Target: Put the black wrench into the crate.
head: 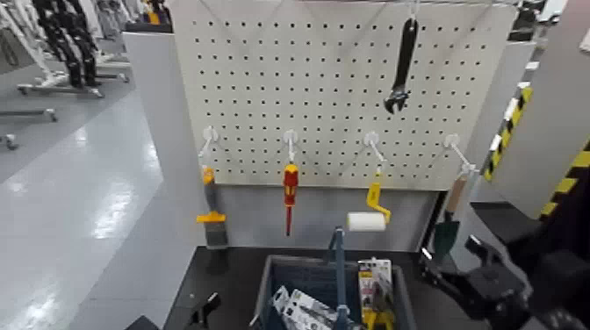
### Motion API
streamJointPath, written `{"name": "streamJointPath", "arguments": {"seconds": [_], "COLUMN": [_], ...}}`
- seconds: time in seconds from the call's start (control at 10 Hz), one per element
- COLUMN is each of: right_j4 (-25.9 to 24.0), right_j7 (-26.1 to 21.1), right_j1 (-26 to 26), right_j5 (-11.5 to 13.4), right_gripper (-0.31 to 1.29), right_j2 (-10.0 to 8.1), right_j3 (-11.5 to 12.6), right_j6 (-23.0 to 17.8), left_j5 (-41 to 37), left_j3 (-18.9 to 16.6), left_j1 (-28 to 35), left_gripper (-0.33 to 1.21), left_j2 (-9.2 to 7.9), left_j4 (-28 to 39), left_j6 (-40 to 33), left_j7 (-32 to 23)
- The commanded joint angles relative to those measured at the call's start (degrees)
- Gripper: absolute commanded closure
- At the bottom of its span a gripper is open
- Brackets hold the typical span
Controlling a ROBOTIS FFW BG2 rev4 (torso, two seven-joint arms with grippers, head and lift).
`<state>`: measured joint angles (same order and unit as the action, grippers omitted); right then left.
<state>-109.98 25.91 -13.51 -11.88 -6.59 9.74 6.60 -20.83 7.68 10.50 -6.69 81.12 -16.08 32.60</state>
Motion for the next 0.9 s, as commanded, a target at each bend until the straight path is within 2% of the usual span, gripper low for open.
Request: {"name": "streamJointPath", "arguments": {"seconds": [0.1, 0.4, 0.6, 0.9], "right_j4": [1.4, 2.9, 3.6, 6.6], "right_j7": [1.3, 3.4, 5.5, 9.1], "right_j1": [9.4, 17.2, 22.6, 29.0], "right_j5": [-0.2, -0.5, -1.5, -1.4], "right_gripper": [0.13, 0.13, 0.13, 0.13], "right_j2": [-1.24, -2.38, -3.52, -4.14], "right_j3": [-0.3, -0.5, -1.2, -3.1], "right_j6": [3.2, 5.9, 9.7, 10.0], "left_j5": [0.1, 0.1, 0.2, 0.1], "left_j3": [0.3, 0.5, 0.6, 1.0], "left_j1": [-0.3, -0.6, -0.7, -1.5], "left_gripper": [0.09, 0.09, 0.09, 0.09], "left_j2": [-0.08, -0.17, 0.18, -0.26], "left_j4": [0.0, 0.1, 0.0, -0.2], "left_j6": [0.0, -0.1, -0.1, -0.2], "left_j7": [0.0, 0.0, 0.0, 0.0]}}
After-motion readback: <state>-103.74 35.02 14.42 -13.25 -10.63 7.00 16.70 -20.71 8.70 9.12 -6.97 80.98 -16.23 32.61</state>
